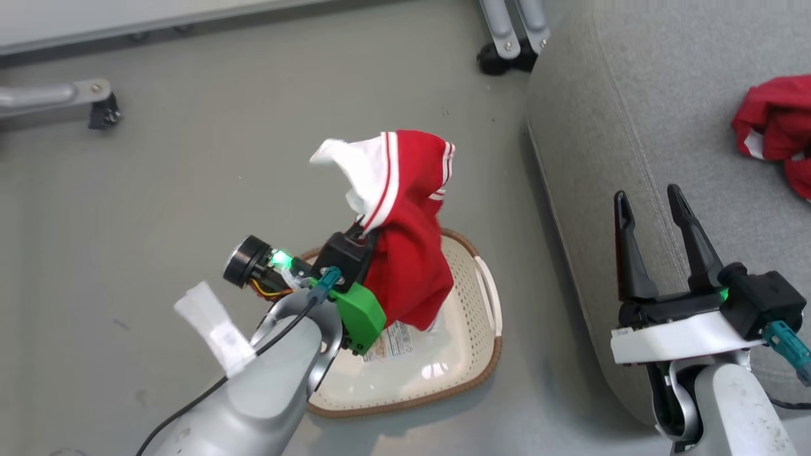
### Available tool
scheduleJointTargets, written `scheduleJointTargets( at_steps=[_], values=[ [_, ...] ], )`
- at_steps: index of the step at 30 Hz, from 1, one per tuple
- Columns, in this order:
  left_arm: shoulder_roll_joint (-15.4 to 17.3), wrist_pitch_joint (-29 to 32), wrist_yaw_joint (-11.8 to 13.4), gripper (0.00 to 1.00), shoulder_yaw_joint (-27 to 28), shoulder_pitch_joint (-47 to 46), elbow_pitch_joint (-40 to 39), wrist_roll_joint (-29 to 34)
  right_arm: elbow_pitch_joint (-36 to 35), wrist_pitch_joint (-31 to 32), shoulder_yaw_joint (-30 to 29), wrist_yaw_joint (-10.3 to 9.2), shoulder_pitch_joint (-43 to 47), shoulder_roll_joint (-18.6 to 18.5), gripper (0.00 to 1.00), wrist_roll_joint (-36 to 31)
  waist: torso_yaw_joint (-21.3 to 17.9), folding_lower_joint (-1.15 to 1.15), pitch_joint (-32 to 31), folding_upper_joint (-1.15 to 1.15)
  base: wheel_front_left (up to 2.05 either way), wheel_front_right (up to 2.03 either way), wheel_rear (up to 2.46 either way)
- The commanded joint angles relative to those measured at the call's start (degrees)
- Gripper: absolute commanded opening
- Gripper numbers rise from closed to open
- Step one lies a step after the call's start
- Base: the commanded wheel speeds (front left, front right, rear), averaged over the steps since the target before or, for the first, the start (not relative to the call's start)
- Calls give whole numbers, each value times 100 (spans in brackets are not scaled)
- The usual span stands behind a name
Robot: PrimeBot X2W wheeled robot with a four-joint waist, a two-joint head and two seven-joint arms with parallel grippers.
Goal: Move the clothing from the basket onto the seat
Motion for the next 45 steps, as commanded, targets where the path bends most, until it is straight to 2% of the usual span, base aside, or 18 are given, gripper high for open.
scheduleJointTargets(
  at_steps=[1,6,14,23,33,39,45],
  values=[
    [68,-17,77,0,125,153,-247,49,12,-18,-21,-2,106,-37,100,21,280,1,-386,0,0,0,0],
    [247,-17,201,0,621,601,-1242,204,31,-19,-34,-2,249,-62,100,37,361,1,-558,0,0,0,0],
    [290,-18,167,0,1354,1206,-2626,523,12,-19,32,-2,354,-80,100,82,438,1,-734,0,0,0,0],
    [241,-18,-62,0,2038,1747,-3785,852,-135,-19,38,-2,415,-51,100,146,444,1,-767,0,0,0,0],
    [26,-18,-291,0,2696,2253,-4921,1075,-188,-19,48,-2,472,1,100,211,361,1,-889,0,0,0,0],
    [-104,-18,-471,0,2900,2249,-5373,1154,-160,-19,52,-2,503,12,100,217,366,1,-978,0,0,0,0],
    [-177,-11,-599,0,2857,2160,-5596,1178,-160,-19,86,-2,515,17,100,195,373,1,-1008,0,0,0,0]
  ],
)
